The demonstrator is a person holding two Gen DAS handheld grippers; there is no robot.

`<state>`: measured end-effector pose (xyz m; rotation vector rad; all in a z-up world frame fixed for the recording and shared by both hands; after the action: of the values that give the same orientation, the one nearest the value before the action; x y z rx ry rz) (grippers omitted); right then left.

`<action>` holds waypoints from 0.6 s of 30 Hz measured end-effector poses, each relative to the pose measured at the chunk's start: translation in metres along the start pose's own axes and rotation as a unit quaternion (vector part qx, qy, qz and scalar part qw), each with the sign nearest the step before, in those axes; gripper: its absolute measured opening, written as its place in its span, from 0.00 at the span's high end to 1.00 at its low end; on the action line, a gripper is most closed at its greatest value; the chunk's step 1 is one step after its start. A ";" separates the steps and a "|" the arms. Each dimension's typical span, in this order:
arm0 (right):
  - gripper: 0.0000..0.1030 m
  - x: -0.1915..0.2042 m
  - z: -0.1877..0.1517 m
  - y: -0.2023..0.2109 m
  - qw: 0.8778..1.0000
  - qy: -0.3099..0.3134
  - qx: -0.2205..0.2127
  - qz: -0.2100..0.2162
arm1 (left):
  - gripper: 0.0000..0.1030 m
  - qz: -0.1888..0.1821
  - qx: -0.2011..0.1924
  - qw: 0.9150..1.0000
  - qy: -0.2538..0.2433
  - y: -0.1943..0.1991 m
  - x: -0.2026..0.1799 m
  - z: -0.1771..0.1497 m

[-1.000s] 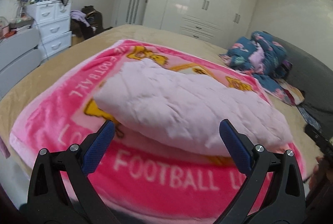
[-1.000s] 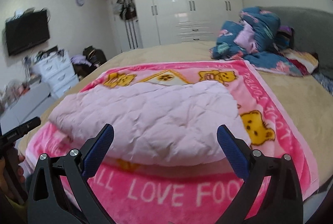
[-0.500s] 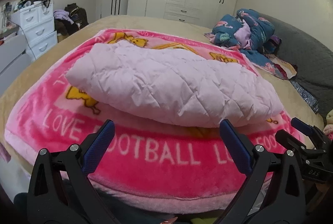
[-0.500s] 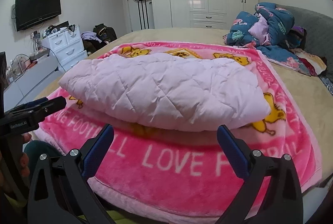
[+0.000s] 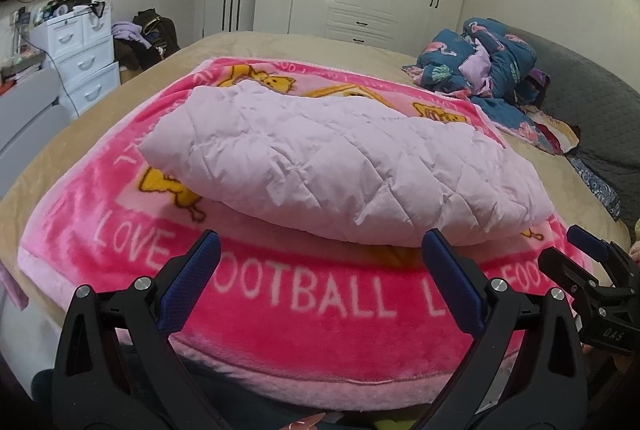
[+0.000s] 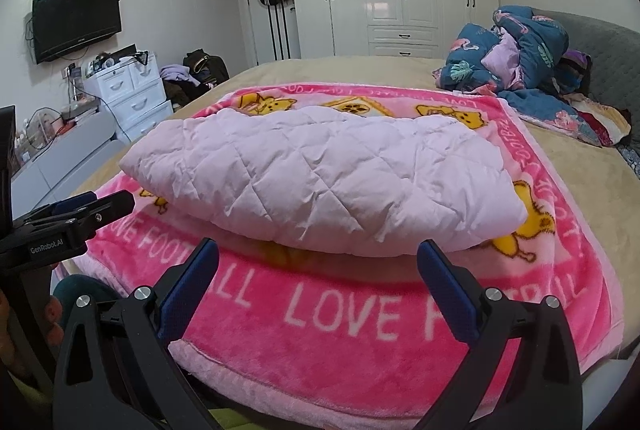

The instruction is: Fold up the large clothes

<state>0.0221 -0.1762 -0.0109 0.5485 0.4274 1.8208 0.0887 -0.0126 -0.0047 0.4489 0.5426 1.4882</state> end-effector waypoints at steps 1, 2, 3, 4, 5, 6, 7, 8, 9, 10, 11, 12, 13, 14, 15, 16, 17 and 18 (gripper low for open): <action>0.04 0.000 0.001 0.000 1.000 0.001 0.000 0.001 | 0.09 0.000 -0.001 1.000 0.000 0.000 -0.001 0.000; 0.04 0.001 0.001 0.001 1.000 0.002 -0.001 0.001 | 0.09 0.000 0.000 1.000 0.000 0.000 0.000 0.000; 0.04 0.001 0.001 0.001 1.000 0.003 -0.002 0.000 | 0.09 0.002 -0.001 1.000 -0.001 0.000 -0.001 0.000; 0.04 0.001 0.001 0.001 1.000 0.003 -0.001 0.000 | 0.09 0.003 -0.002 1.000 -0.002 0.001 -0.001 0.001; 0.04 0.000 0.001 0.001 1.000 0.002 -0.001 -0.001 | 0.09 0.003 -0.002 1.000 -0.002 0.001 -0.002 0.001; 0.04 0.000 0.001 0.001 1.000 0.001 0.000 -0.001 | 0.09 0.002 -0.002 1.000 -0.002 0.002 -0.002 0.002; 0.04 0.000 0.001 0.001 1.000 0.000 0.000 -0.001 | 0.09 0.002 -0.002 1.000 -0.001 0.002 -0.002 0.002; 0.04 0.001 0.001 0.001 1.000 0.000 0.000 -0.001 | 0.09 0.001 -0.003 1.000 -0.001 0.002 -0.002 0.002; 0.04 0.001 0.001 0.000 1.000 0.000 0.001 0.000 | 0.09 0.002 -0.004 1.000 -0.002 0.002 -0.003 0.002; 0.04 0.001 0.001 0.001 1.000 0.001 0.001 0.000 | 0.09 0.003 -0.004 1.000 -0.002 0.002 -0.002 0.002; 0.04 0.001 0.001 0.001 1.000 0.001 0.001 0.001 | 0.09 0.003 -0.004 1.000 -0.002 0.002 -0.002 0.003; 0.04 0.002 0.001 0.000 1.000 0.002 0.002 0.002 | 0.09 0.003 -0.005 1.000 -0.001 0.002 -0.003 0.004; 0.04 0.002 0.001 0.001 1.000 0.002 0.002 0.002 | 0.09 0.003 -0.005 1.000 0.000 0.003 -0.002 0.005; 0.04 0.002 0.002 0.001 1.000 0.002 0.001 0.002 | 0.09 0.003 -0.006 1.000 0.000 0.004 -0.001 0.005; 0.04 0.002 0.002 0.001 1.000 0.002 0.001 0.002 | 0.09 0.003 -0.006 1.000 0.000 0.004 -0.002 0.005; 0.04 0.003 0.002 0.000 1.000 0.002 0.002 0.002 | 0.09 0.003 -0.006 1.000 0.001 0.004 -0.001 0.006; 0.04 0.003 0.002 0.000 1.000 0.002 0.002 0.002 | 0.09 0.003 -0.006 1.000 0.001 0.004 0.000 0.005; 0.04 0.003 0.002 0.001 1.000 0.002 0.001 0.002 | 0.09 0.004 -0.006 1.000 0.001 0.004 -0.001 0.006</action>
<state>0.0219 -0.1739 -0.0084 0.5477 0.4300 1.8254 0.0891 -0.0129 0.0025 0.4404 0.5344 1.4984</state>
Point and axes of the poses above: each gripper's, at about its wrist camera, not at the fingertips, and y roughly against the way its jaws point, x to its left, z to its top, the point moved 9 cm from there along -y, roughly the way its jaws point, and after that the axes turned 4 degrees about z, right-handed, at the moved point
